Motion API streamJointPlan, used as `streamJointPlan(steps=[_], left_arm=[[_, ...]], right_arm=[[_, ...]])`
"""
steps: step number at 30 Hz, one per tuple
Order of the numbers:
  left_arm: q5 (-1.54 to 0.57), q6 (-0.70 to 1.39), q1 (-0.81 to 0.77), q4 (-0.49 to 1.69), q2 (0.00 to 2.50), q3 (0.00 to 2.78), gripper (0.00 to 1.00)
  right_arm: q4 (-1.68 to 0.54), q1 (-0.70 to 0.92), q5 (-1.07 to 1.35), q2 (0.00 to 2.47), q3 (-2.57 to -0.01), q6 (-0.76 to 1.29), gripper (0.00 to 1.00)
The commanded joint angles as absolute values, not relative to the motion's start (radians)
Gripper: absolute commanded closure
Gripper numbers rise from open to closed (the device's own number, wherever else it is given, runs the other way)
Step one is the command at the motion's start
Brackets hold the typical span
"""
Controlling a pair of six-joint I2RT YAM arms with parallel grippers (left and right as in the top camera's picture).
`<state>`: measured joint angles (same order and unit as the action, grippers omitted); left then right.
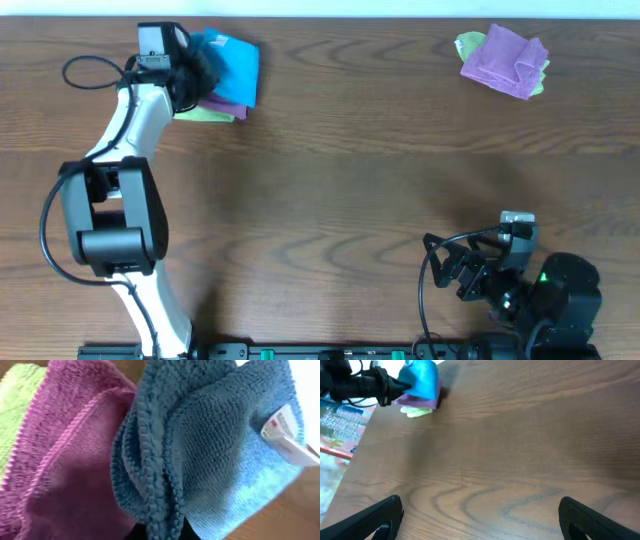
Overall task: Fold the cloth
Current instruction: 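Carry the blue cloth with the left gripper onto the pink cloth stack, then open the left gripper and release the blue cloth on the stack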
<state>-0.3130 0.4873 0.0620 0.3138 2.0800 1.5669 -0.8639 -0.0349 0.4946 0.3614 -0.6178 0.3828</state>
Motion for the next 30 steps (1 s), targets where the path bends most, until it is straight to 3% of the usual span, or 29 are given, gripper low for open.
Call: streamJointPlan(steps=[1,8,11,16,18,21,29,30], left_arm=[[-0.296,0.455,0.082,0.324,2.101,1.592,0.94],[-0.258,0.427,0.104,0.347,2.105,1.592,0.91],[-0.258,0.422,0.108,0.353,2.105,1.592,0.72],[-0.258,0.417,0.113,0.359,2.104,1.592,0.55],[-0.259,0.411,0.118,0.366,2.103,1.592,0.42],[-0.262,0.394,0.126,0.383,2.093,1.593,0.29],[-0.258,0.336,0.132,0.433,2.022,1.593,0.02],[-0.258,0.336,0.132,0.44,2.009,1.593,0.05]], right_arm=[[-0.865,-0.032,0.501,0.356,-0.614,0.392,0.01],[-0.865,-0.032,0.501,0.356,-0.614,0.392,0.01],[-0.865,-0.032,0.501,0.356,-0.614,0.392,0.01],[-0.865,-0.032,0.501,0.356,-0.614,0.392,0.01],[-0.865,-0.032,0.501,0.356,-0.614,0.392,0.01],[-0.865,-0.032,0.501,0.356,-0.614,0.392,0.01],[-0.865,-0.032,0.501,0.356,-0.614,0.392,0.01],[-0.865,-0.032,0.501,0.356,-0.614,0.392,0.01]])
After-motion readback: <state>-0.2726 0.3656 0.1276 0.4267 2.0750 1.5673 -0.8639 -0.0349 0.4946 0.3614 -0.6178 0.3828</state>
